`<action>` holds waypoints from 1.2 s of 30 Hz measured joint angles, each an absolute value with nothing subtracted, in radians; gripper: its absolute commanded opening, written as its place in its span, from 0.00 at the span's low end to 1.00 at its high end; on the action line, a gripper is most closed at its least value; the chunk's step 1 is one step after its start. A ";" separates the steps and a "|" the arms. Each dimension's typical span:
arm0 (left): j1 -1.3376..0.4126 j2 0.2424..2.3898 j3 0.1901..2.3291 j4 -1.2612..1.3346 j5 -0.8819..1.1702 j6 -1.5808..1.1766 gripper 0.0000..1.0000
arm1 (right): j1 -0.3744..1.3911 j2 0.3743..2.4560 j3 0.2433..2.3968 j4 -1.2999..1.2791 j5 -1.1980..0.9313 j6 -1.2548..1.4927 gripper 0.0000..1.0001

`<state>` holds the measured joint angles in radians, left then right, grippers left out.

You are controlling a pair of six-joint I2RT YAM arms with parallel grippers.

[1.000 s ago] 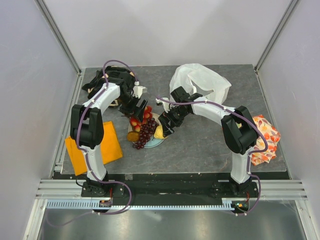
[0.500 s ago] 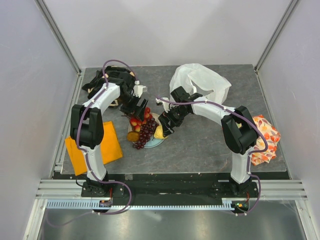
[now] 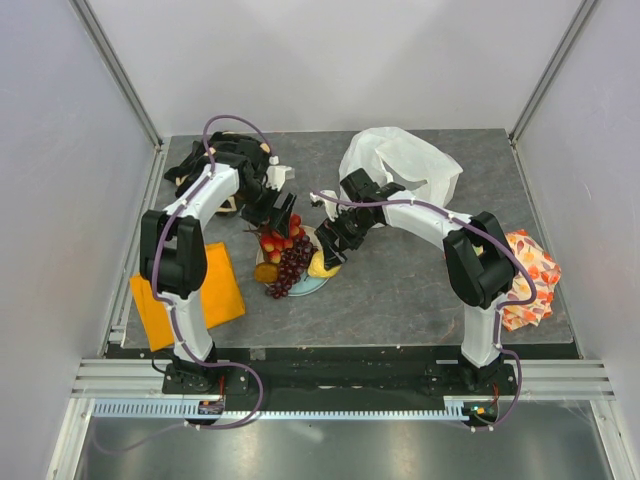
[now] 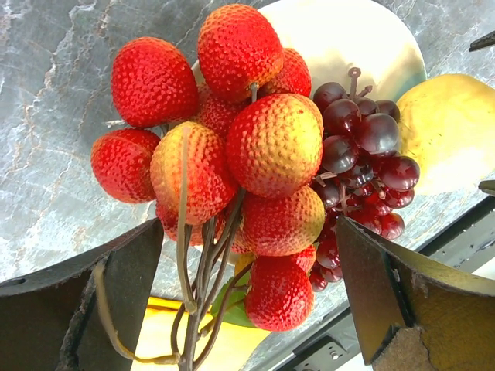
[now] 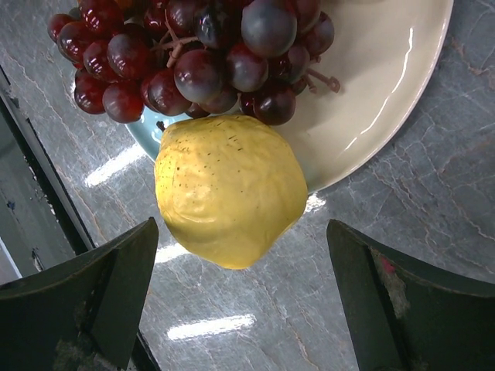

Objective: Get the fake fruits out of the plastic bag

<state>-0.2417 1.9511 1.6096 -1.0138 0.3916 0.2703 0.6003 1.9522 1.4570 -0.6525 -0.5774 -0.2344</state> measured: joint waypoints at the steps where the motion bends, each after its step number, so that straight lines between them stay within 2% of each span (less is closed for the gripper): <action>1: -0.241 1.947 1.610 -1.013 0.389 0.268 0.99 | 0.600 1.953 1.461 -0.654 -0.576 -0.236 0.98; 17: -0.226 1.927 1.691 -1.007 0.333 0.250 0.99 | 0.556 1.954 1.544 -0.720 -0.579 -0.266 0.98; 36: -0.215 1.905 1.673 -0.989 0.332 0.243 0.99 | 0.539 1.963 1.575 -0.736 -0.591 -0.276 0.98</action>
<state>-0.2150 1.9049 1.6726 -0.9890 0.3321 0.2432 0.5392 1.9633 1.5753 -0.7361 -0.5911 -0.2764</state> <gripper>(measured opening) 0.991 0.982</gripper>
